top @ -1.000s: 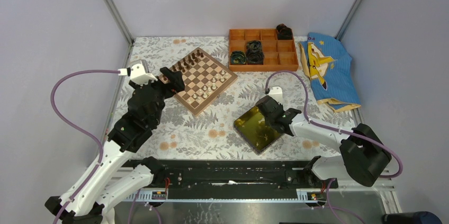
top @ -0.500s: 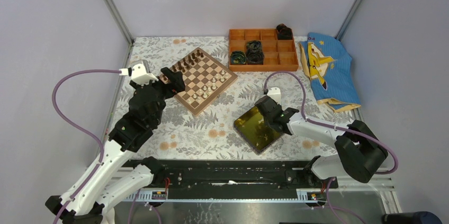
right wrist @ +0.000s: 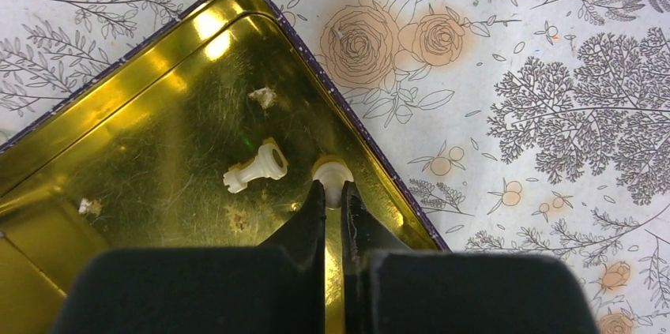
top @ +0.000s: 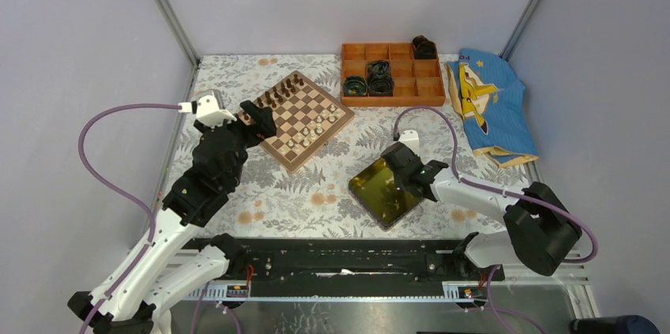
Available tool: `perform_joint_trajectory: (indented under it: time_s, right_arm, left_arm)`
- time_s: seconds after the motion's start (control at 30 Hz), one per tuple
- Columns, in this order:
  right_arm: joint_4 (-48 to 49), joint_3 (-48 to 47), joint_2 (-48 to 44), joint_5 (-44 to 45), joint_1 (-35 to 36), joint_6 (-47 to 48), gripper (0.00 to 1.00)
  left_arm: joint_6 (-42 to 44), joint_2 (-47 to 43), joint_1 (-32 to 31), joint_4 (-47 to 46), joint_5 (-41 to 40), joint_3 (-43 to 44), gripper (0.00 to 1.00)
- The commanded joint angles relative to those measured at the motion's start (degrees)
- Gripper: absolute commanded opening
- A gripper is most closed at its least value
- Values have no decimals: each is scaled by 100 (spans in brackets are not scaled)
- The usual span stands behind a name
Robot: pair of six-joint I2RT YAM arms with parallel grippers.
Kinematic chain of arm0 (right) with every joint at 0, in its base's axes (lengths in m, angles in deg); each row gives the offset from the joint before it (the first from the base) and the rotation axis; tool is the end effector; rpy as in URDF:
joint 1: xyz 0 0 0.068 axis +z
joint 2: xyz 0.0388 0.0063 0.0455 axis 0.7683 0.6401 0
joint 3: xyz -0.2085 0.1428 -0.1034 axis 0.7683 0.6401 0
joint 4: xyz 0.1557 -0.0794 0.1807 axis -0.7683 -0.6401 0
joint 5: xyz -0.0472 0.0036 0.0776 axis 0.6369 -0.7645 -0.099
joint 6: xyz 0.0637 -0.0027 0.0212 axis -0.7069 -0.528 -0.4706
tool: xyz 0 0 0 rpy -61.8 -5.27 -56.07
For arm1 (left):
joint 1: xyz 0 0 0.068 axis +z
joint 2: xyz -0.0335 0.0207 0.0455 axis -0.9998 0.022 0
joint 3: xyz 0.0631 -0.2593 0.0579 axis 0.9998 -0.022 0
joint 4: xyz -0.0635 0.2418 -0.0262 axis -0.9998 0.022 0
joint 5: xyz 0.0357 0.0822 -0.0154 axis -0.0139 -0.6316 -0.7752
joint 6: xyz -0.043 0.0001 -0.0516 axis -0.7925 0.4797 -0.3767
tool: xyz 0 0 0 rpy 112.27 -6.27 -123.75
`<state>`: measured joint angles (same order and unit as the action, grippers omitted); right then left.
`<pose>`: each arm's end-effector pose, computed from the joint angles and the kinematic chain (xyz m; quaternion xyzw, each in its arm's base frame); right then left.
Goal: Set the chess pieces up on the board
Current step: Pick up the chess piece from the storage box.
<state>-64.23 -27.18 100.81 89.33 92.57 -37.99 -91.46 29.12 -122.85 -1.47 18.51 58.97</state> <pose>0.2051 0.1534 0.1708 -0.0611 0.9235 -0.0178 0.3783 0.1507 -0.0650 0.3703 -0.1576 0.7289 -0.1290 0.6537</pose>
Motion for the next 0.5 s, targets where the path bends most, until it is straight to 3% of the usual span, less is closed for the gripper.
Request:
perform_joint_trajectory:
  time_s: [0.0,0.47]
  right_arm:
    - [-199,-315,-401,-99,-36,80,0]
    - [-290,-1298,-414,-534,-35,447,0]
  left_arm:
    - [37,-34,-17,-288,-42,-38,99]
    - [46,14,-10,-306,-123,-68,99]
